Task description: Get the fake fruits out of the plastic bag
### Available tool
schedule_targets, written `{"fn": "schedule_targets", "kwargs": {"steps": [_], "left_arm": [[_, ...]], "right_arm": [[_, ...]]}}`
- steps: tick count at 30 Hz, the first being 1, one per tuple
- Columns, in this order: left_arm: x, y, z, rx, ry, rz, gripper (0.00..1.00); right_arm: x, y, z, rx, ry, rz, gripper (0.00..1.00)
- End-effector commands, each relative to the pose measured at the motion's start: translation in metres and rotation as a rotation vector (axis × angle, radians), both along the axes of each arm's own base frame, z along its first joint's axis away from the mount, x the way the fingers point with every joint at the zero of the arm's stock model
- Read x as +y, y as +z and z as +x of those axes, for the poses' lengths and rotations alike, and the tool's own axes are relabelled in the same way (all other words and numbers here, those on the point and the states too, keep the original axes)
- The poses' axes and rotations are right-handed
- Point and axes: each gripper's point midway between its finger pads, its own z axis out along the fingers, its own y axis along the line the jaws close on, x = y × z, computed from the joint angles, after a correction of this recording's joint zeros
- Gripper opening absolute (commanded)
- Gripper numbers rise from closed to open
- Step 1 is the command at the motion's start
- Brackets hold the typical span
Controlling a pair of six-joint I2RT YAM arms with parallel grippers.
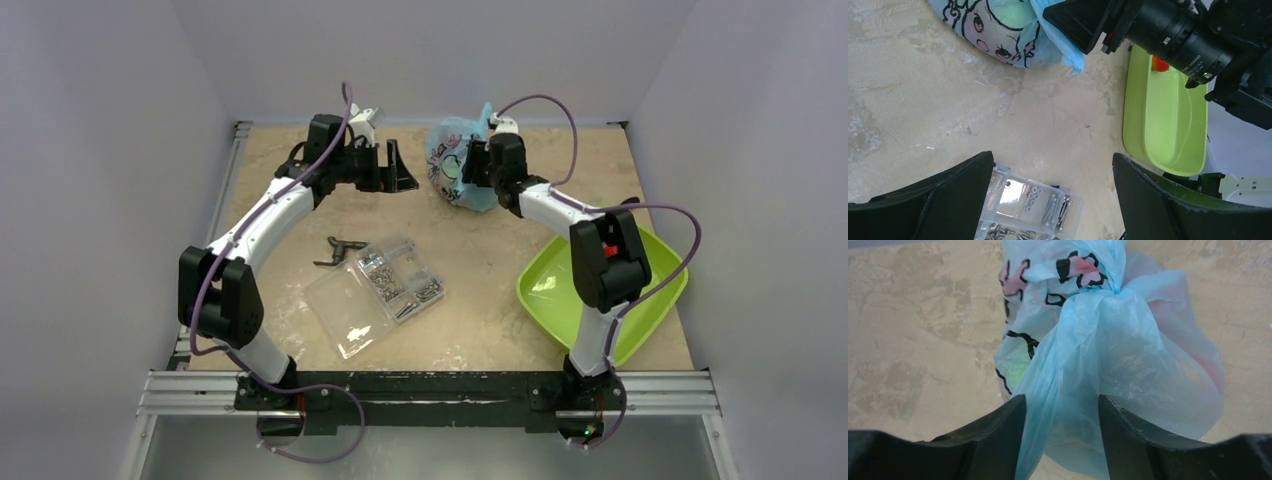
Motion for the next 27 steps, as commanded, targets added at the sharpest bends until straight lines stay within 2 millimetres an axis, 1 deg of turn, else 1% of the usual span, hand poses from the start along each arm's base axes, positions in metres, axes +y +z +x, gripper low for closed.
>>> {"fn": "schedule_targets", "kwargs": {"steps": [1,4,6,7,8,10,13,14,16,20,23,24,27], "left_arm": [[-0.006,0.020,0.004,-0.032,-0.018,-0.038,0.89],[-0.007,0.015,0.006,-0.017,-0.017,-0.039,0.88],[-0.010,0.008,0.007,0.009,-0.023,-0.050,0.88],[-0.012,0.004,0.008,0.023,-0.029,-0.058,0.88],[-0.014,0.002,0.008,0.035,-0.034,-0.066,0.88],[-0.017,-0.005,0.010,0.060,-0.038,-0.076,0.87],[-0.022,-0.013,0.011,0.094,-0.049,-0.091,0.86],[-0.023,-0.015,0.011,0.104,-0.050,-0.095,0.85],[-0.025,-0.018,0.012,0.117,-0.054,-0.109,0.84],[-0.034,-0.017,0.012,0.111,-0.061,-0.117,0.80],[-0.041,-0.025,0.010,0.078,-0.043,-0.041,0.79],[-0.043,-0.029,0.008,0.056,-0.039,0.007,0.77],[-0.042,-0.039,0.007,-0.028,-0.004,0.165,0.77]], "right_arm": [[0.006,0.002,-0.007,-0.018,0.062,-0.006,0.47],[0.008,-0.003,-0.014,-0.008,0.081,0.009,0.31],[0.008,-0.007,-0.022,0.010,0.082,0.026,0.18],[0.009,-0.008,-0.028,0.019,0.093,0.039,0.14],[0.011,-0.008,-0.033,0.025,0.106,0.051,0.12],[0.016,-0.008,-0.049,0.037,0.150,0.076,0.10],[0.017,-0.015,-0.073,0.079,0.180,0.094,0.08],[0.013,-0.022,-0.083,0.102,0.178,0.091,0.08],[0.009,-0.022,-0.100,0.109,0.176,0.102,0.07],[0.006,-0.024,-0.132,0.128,0.196,0.134,0.07],[0.005,-0.033,-0.151,0.157,0.213,0.138,0.08],[0.005,-0.035,-0.157,0.166,0.221,0.140,0.08],[0.005,-0.044,-0.175,0.200,0.239,0.138,0.08]]}}
